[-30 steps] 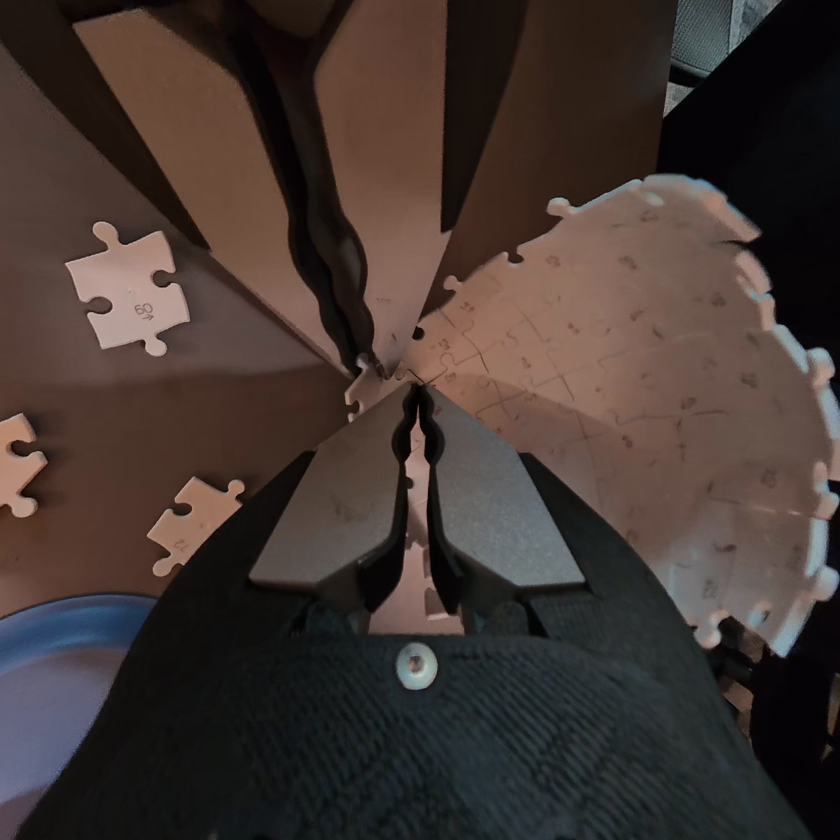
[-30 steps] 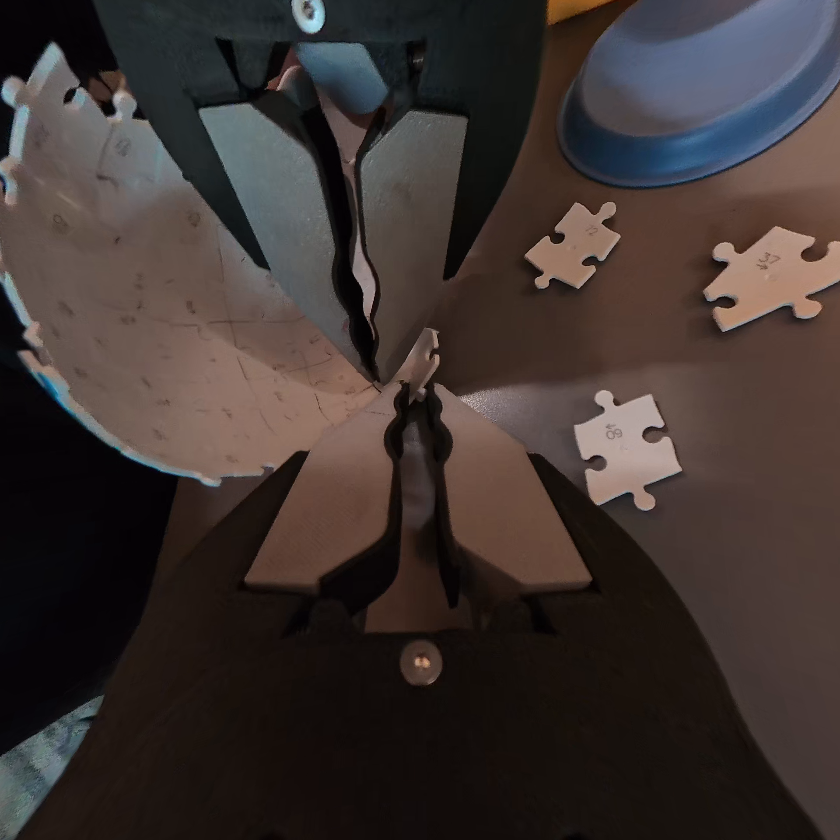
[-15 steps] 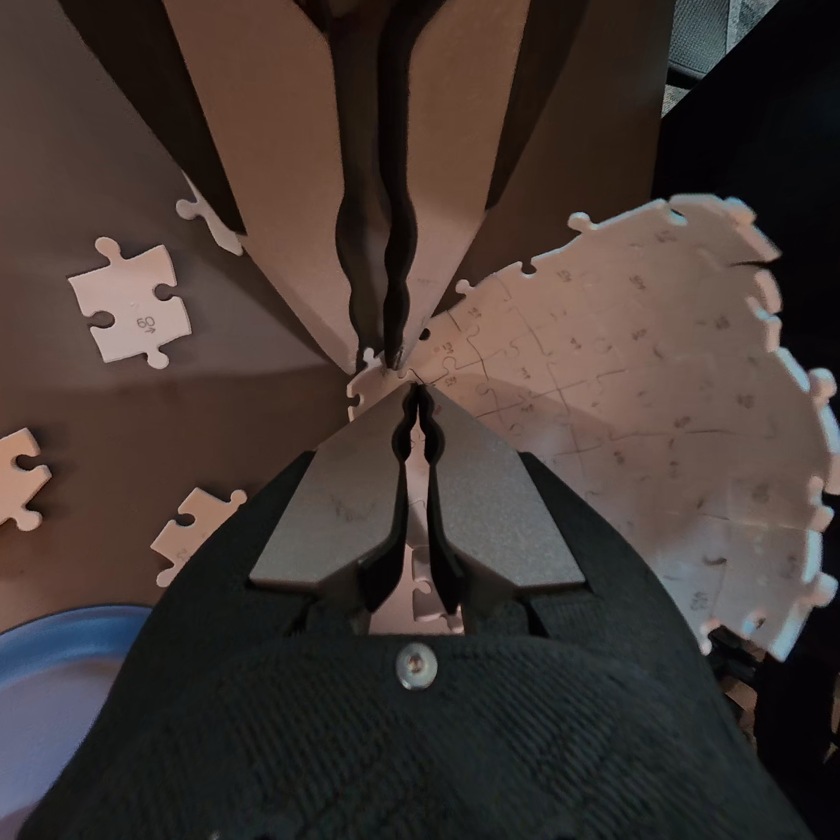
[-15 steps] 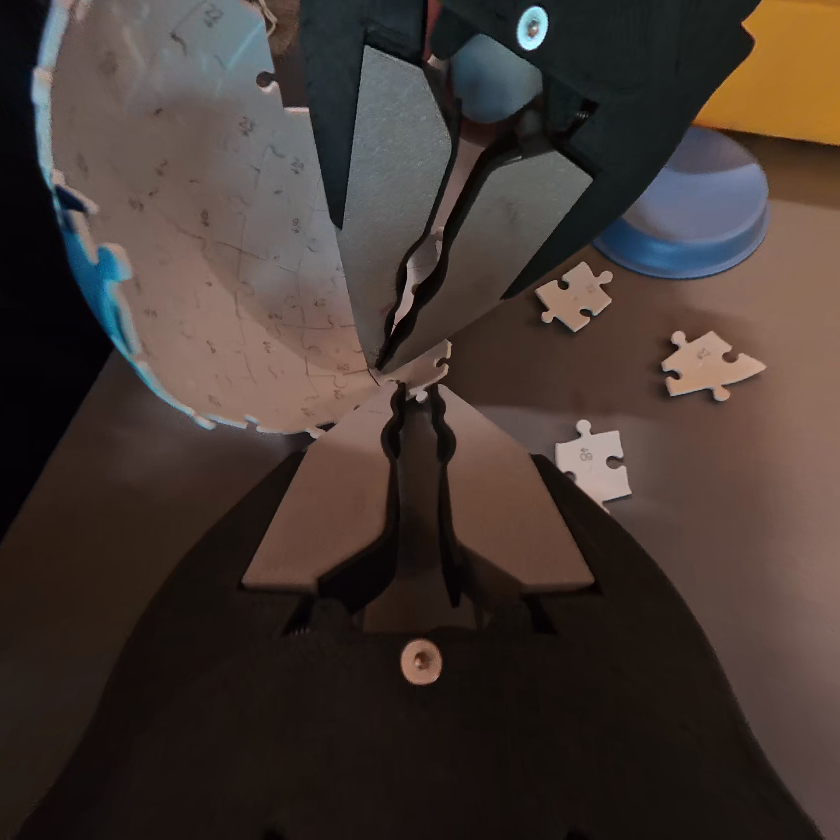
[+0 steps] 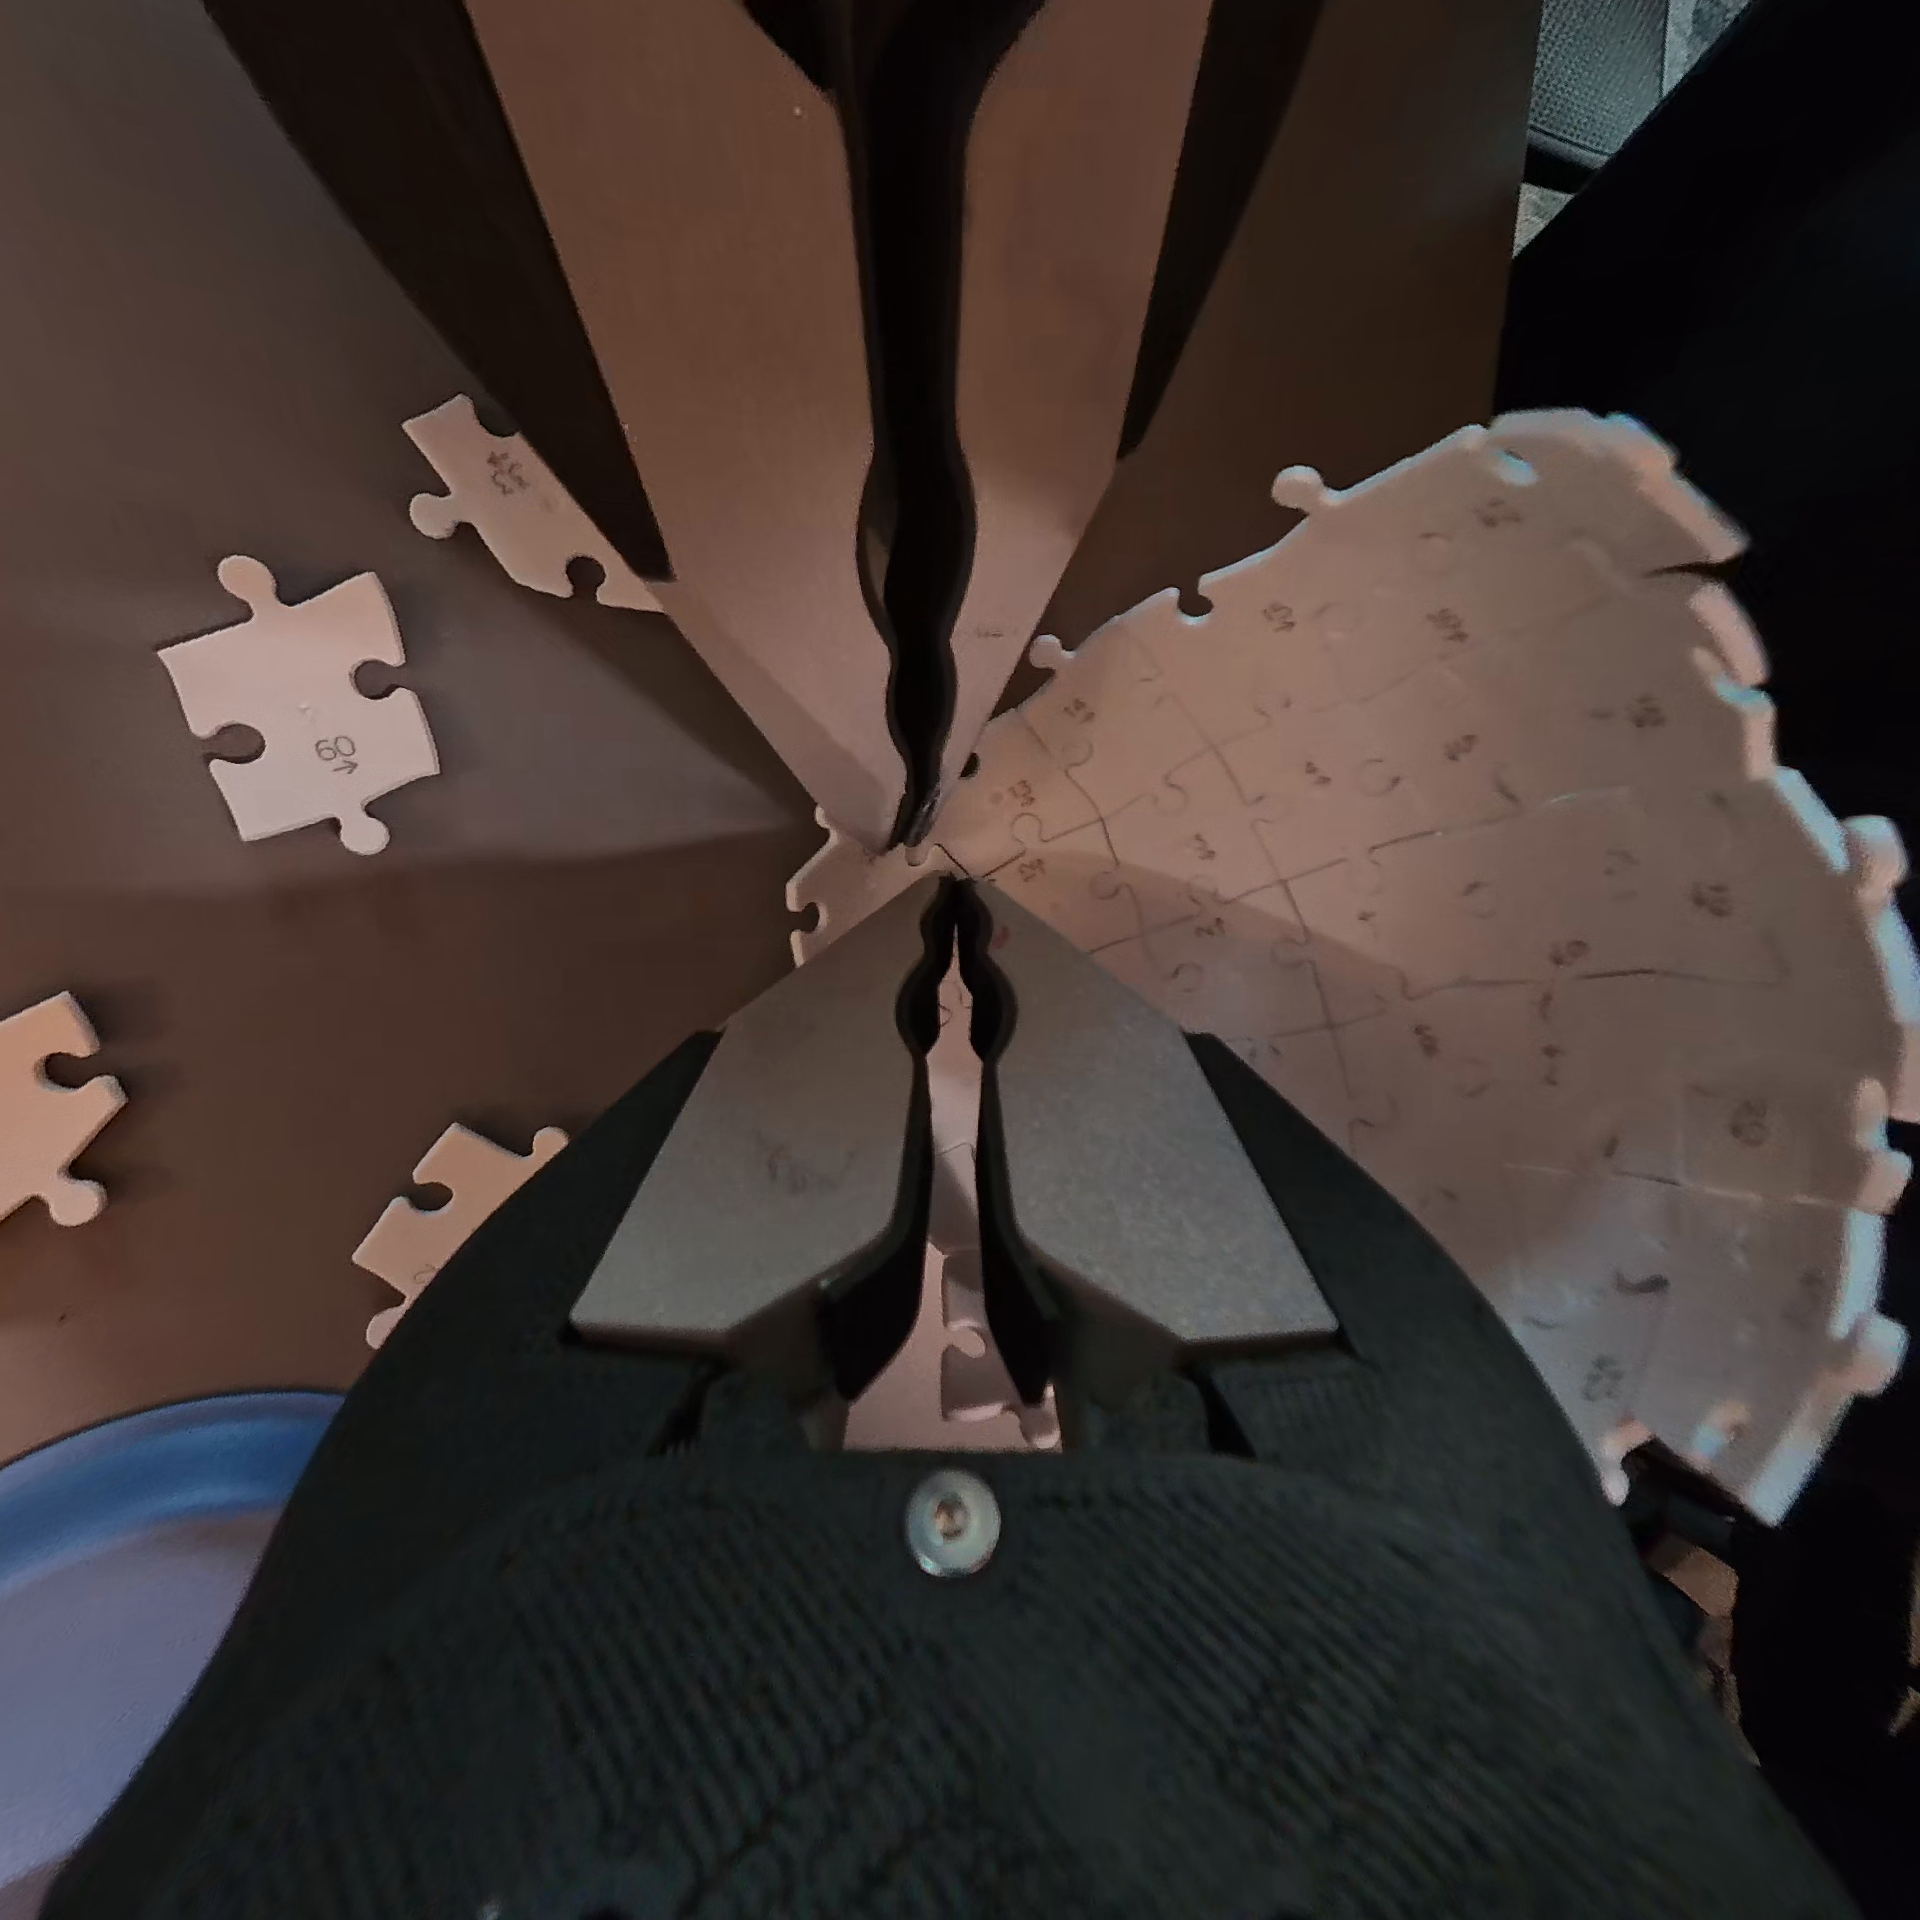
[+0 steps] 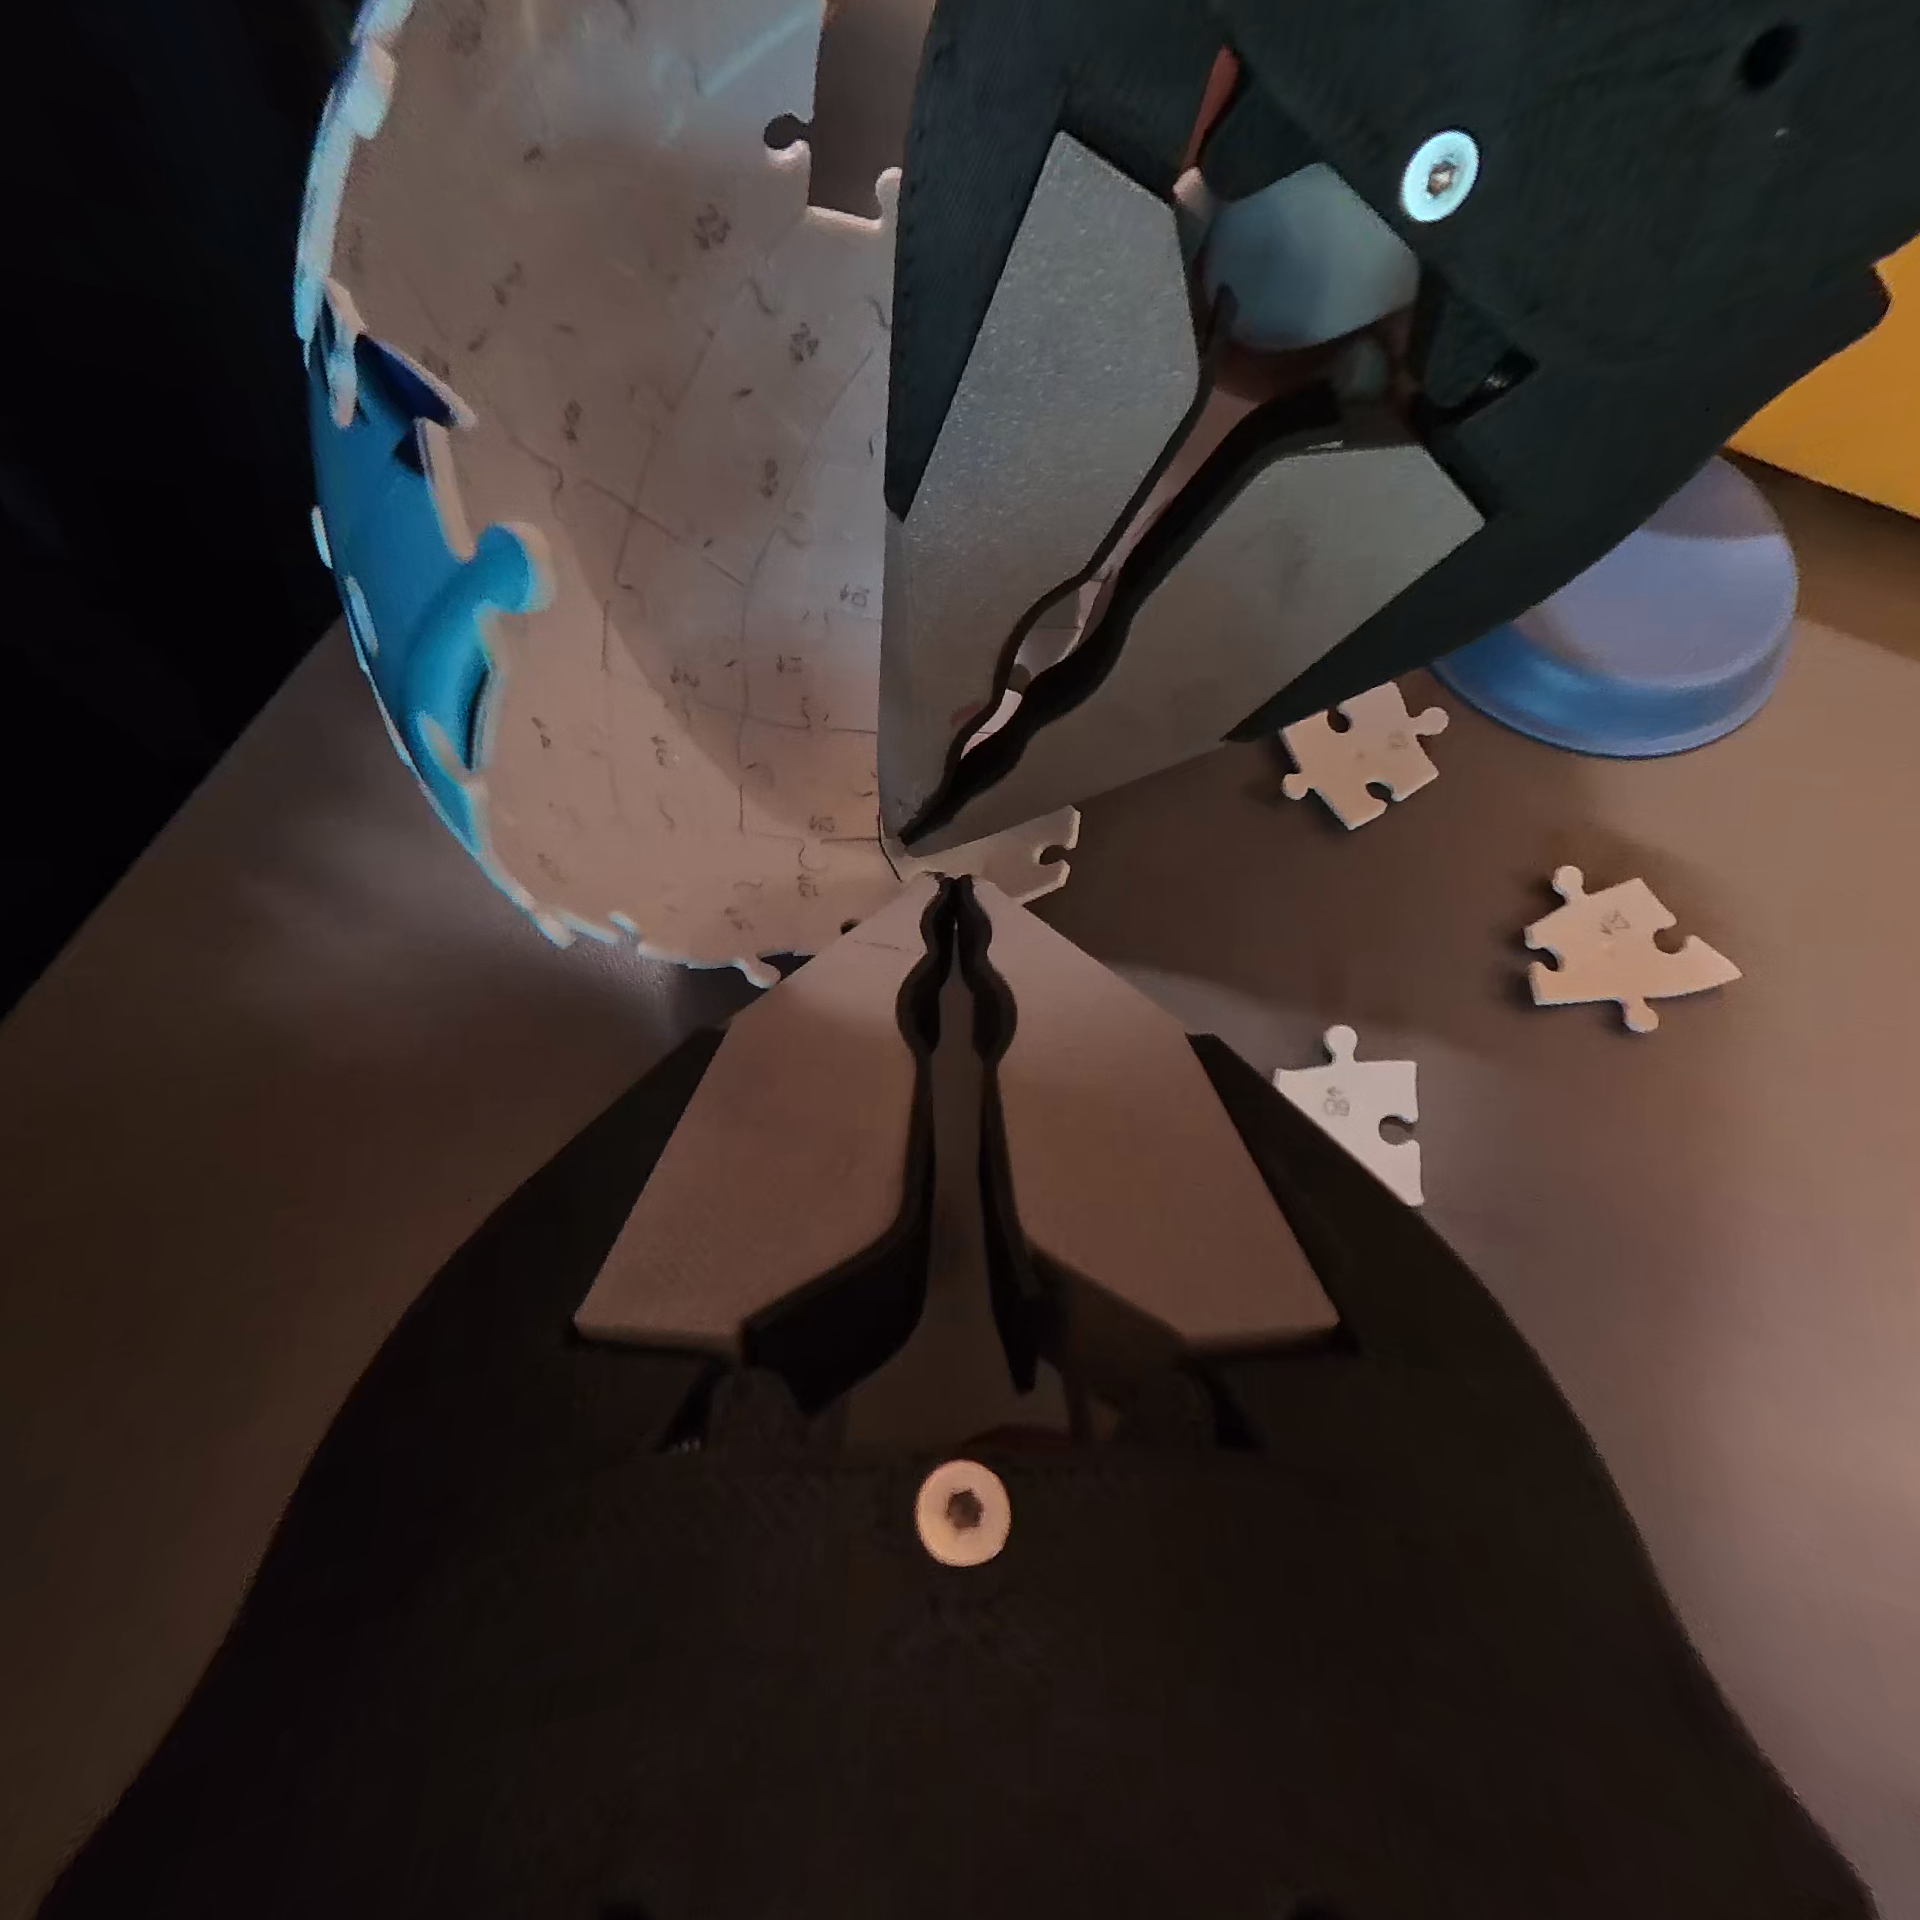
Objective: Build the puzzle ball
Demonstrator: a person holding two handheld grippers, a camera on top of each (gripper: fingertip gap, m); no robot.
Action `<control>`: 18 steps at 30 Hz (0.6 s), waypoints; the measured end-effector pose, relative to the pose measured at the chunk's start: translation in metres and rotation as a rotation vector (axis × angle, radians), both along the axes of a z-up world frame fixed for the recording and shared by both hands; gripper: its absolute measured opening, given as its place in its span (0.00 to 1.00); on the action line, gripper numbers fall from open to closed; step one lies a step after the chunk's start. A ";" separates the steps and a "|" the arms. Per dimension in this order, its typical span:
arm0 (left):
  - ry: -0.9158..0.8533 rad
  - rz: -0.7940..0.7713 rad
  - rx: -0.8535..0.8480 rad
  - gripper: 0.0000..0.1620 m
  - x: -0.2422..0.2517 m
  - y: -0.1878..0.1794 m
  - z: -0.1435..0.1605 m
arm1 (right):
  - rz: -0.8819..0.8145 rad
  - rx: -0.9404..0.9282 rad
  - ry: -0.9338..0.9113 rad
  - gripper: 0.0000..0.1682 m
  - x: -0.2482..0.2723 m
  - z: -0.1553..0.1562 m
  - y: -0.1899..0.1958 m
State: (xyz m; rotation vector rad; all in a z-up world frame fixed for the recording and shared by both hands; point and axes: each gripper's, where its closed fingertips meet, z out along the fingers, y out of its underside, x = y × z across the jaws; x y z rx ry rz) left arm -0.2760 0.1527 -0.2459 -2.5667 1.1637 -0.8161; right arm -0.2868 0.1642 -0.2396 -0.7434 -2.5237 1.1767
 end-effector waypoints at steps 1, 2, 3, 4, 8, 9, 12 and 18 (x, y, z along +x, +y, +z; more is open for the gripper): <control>0.004 -0.003 0.001 0.00 0.000 0.000 0.000 | 0.011 0.007 0.002 0.00 0.000 -0.001 -0.001; 0.007 -0.006 0.003 0.00 0.000 0.000 0.000 | 0.023 0.014 0.002 0.00 0.001 -0.001 -0.001; 0.009 -0.009 0.002 0.00 0.000 0.000 0.000 | 0.038 0.021 0.005 0.00 0.002 -0.002 -0.003; 0.010 -0.010 0.002 0.00 0.000 0.001 0.000 | 0.056 0.029 0.008 0.00 0.003 -0.002 -0.004; 0.001 -0.007 -0.002 0.00 0.001 0.002 0.000 | 0.085 0.037 0.008 0.00 0.005 -0.004 -0.005; 0.000 -0.008 -0.003 0.00 0.001 0.002 0.000 | 0.085 0.028 -0.002 0.00 0.005 -0.004 -0.005; 0.006 -0.012 -0.002 0.00 0.000 0.002 0.000 | 0.063 0.011 -0.008 0.00 0.002 -0.002 -0.001; 0.000 -0.015 -0.010 0.00 0.001 0.003 0.000 | 0.077 0.021 -0.002 0.00 0.005 -0.003 0.000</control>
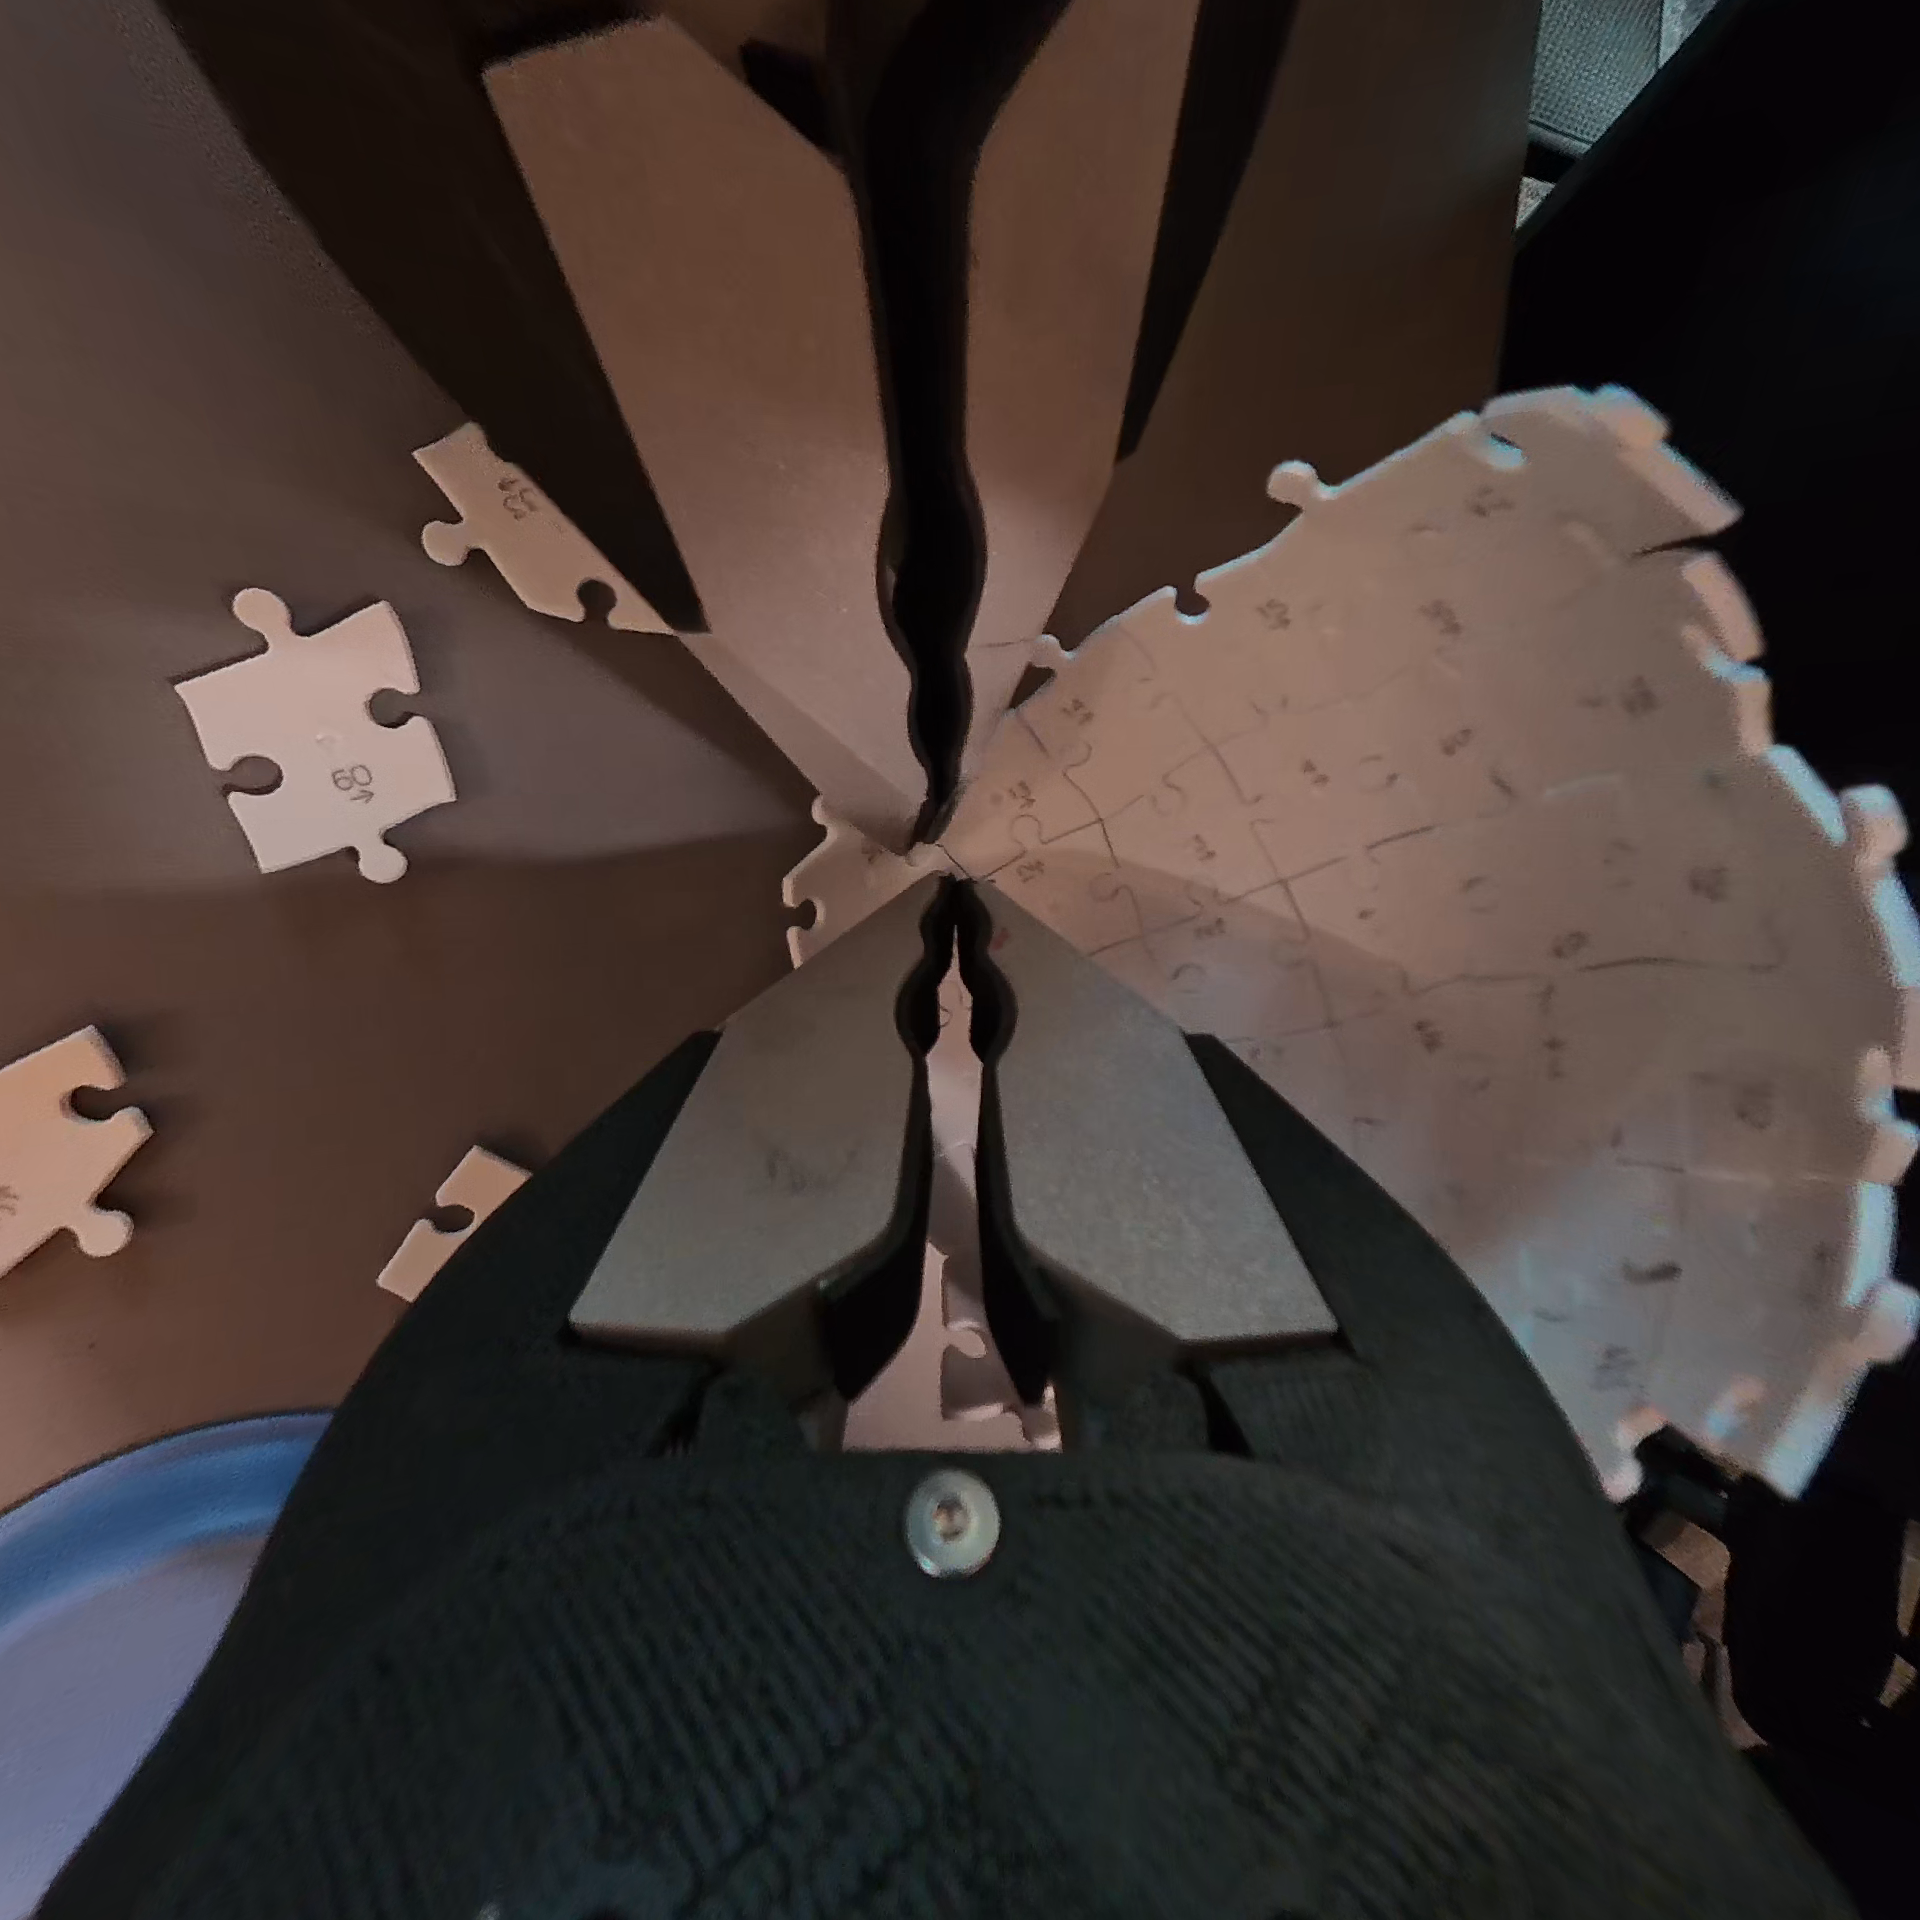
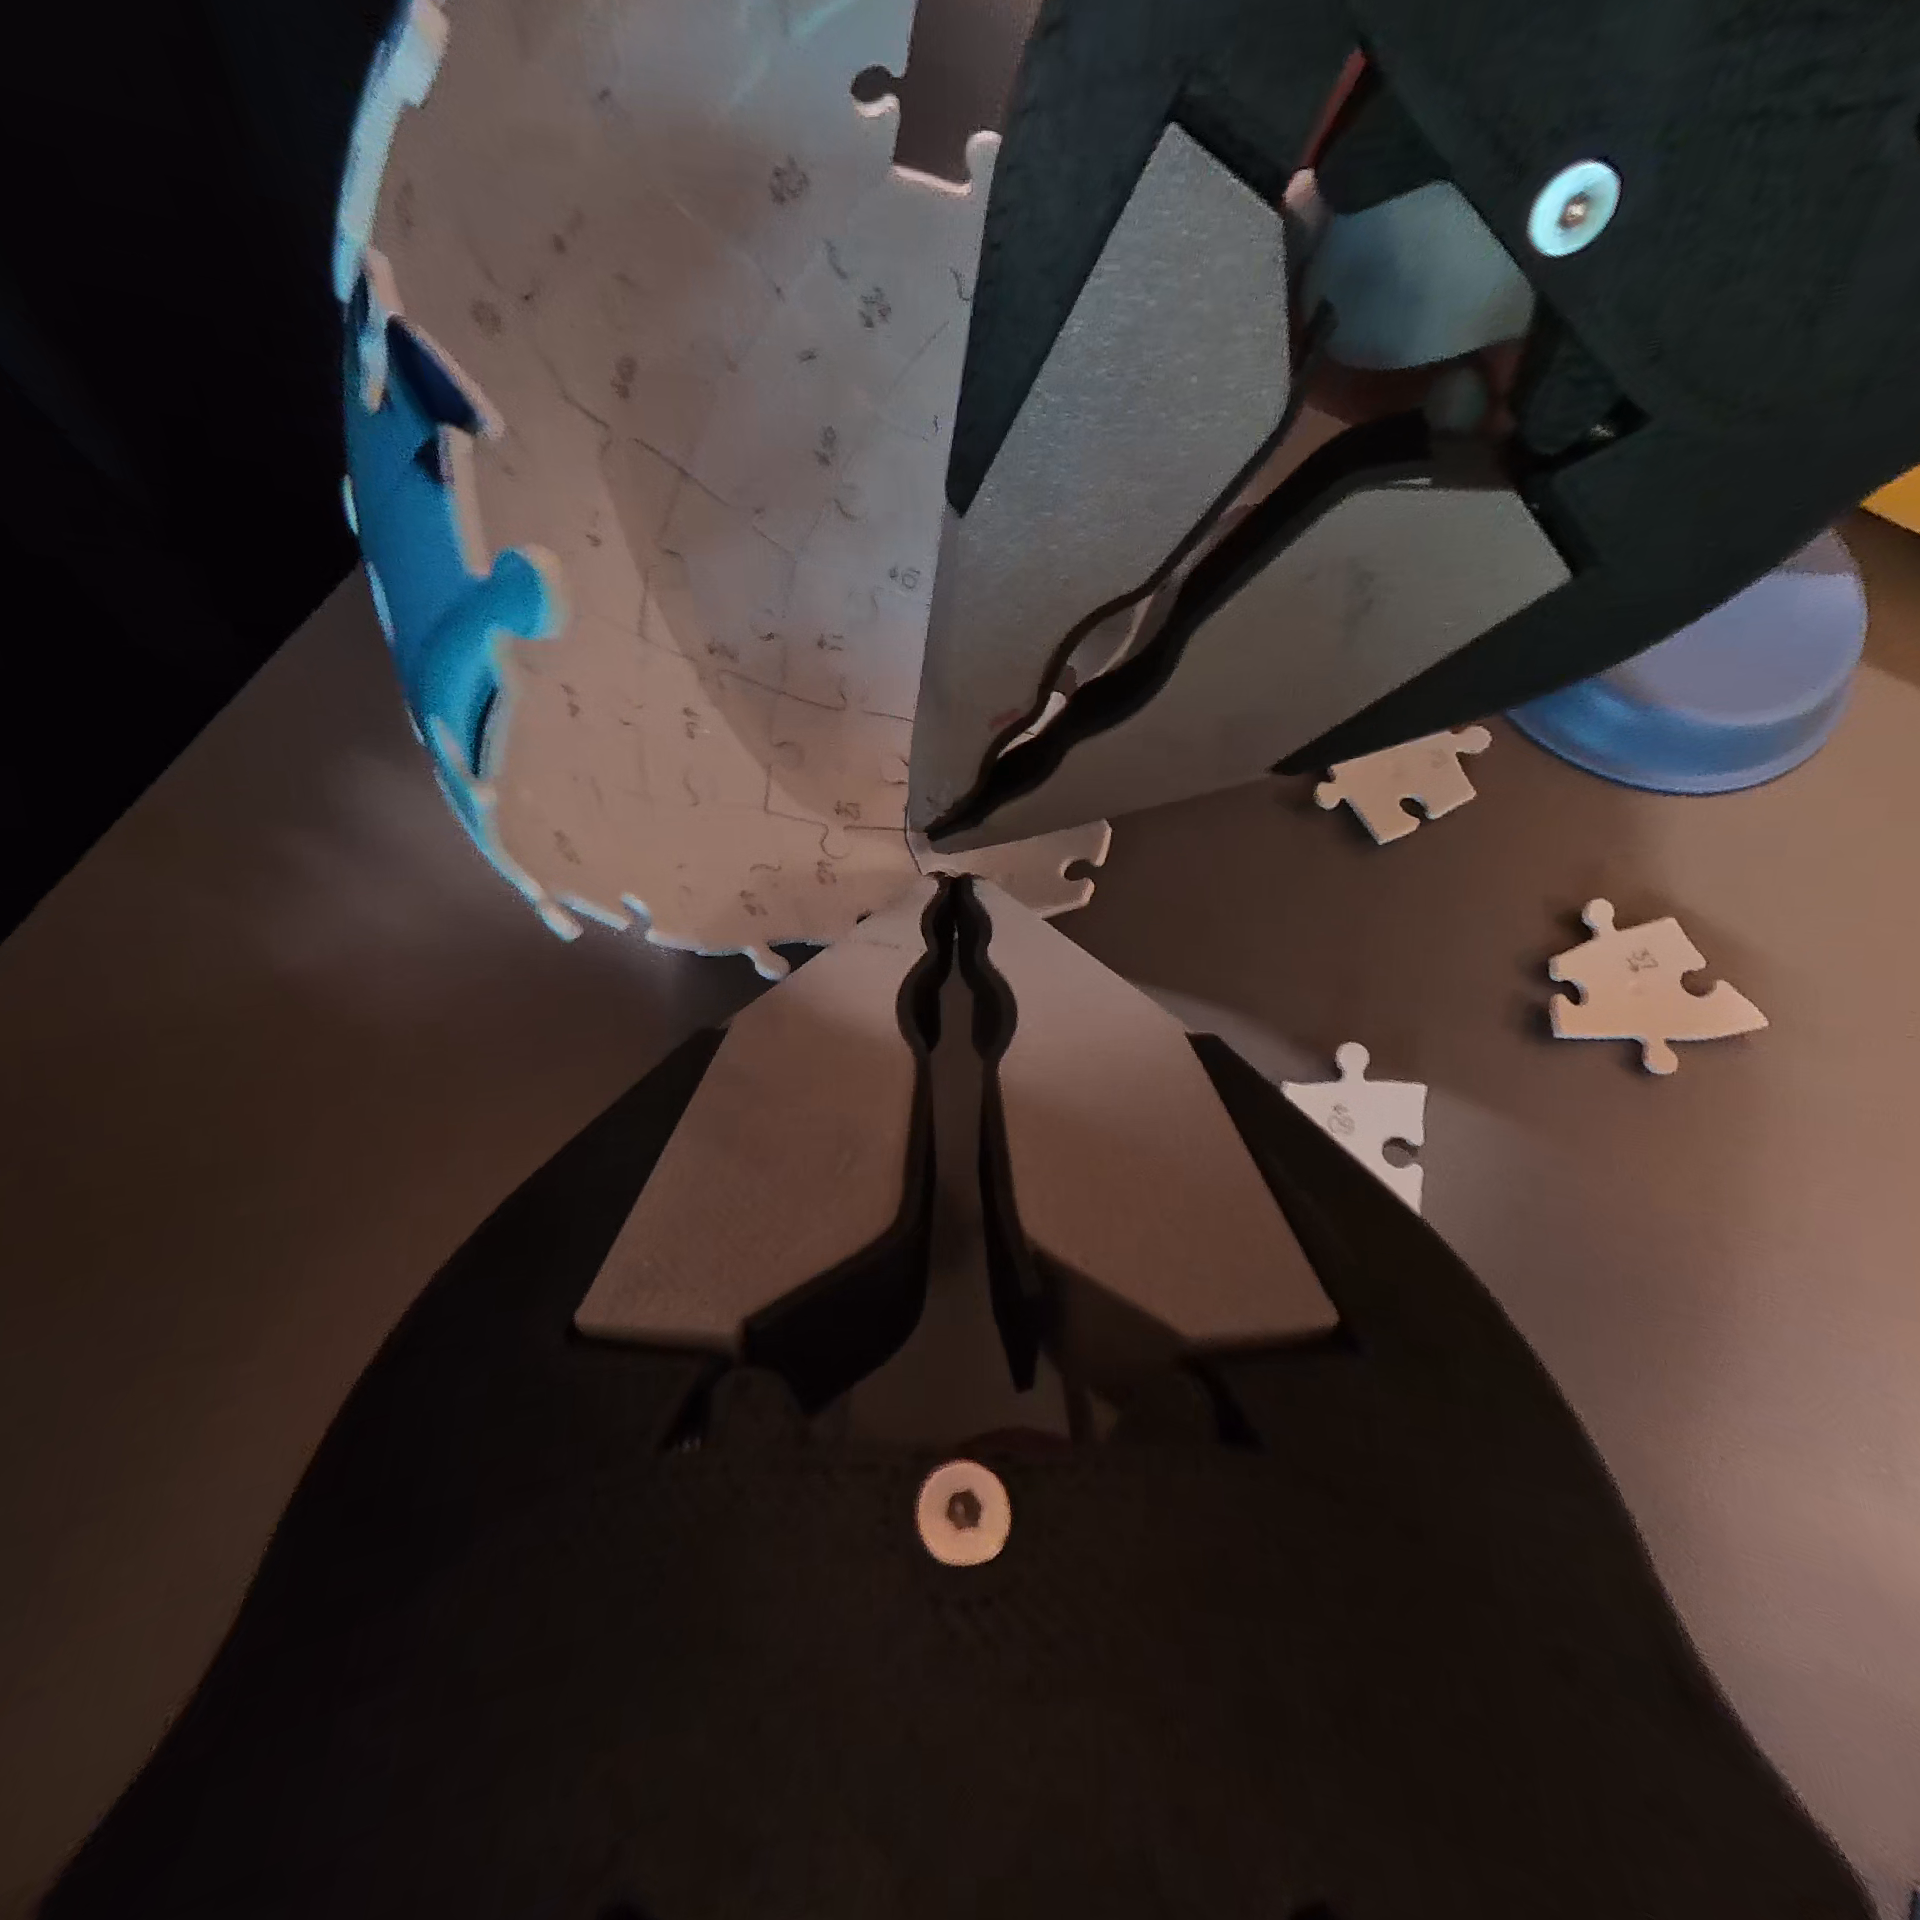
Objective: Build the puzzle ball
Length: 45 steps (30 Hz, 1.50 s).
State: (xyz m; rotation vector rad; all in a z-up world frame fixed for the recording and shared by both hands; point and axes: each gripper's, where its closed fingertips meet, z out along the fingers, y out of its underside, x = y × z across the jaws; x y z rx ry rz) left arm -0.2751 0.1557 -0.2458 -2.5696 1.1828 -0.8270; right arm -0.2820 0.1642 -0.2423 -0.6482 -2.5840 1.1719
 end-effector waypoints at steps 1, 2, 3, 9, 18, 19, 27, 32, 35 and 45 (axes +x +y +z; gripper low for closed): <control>-0.001 -0.001 -0.001 0.00 0.000 0.000 0.000 | 0.003 -0.001 -0.003 0.00 0.000 0.000 -0.001; -0.001 -0.001 -0.002 0.00 0.000 0.000 0.000 | 0.004 -0.002 -0.005 0.00 0.000 0.000 0.000; 0.000 -0.002 -0.001 0.00 0.000 0.000 0.000 | 0.005 0.000 -0.005 0.00 0.000 0.000 0.000; 0.013 -0.004 -0.003 0.00 0.000 0.001 0.000 | 0.038 0.032 0.012 0.00 0.003 -0.004 -0.004; 0.030 -0.006 0.004 0.00 0.000 0.003 0.000 | 0.001 -0.040 -0.017 0.00 0.000 0.003 0.004; 0.030 -0.006 0.003 0.00 0.000 0.003 0.000 | 0.001 -0.033 -0.021 0.00 0.001 0.002 0.005; 0.027 -0.006 -0.005 0.00 0.000 0.003 0.000 | 0.007 0.015 -0.010 0.00 0.001 -0.003 0.005; 0.030 -0.007 -0.002 0.00 0.000 0.004 0.000 | 0.010 0.025 -0.010 0.00 0.001 -0.004 0.006; 0.028 -0.006 -0.004 0.00 0.000 0.004 0.000 | 0.017 0.024 -0.007 0.00 0.002 -0.004 0.006; 0.016 -0.006 -0.012 0.00 0.000 0.004 0.000 | 0.042 -0.001 -0.040 0.00 0.002 -0.005 0.005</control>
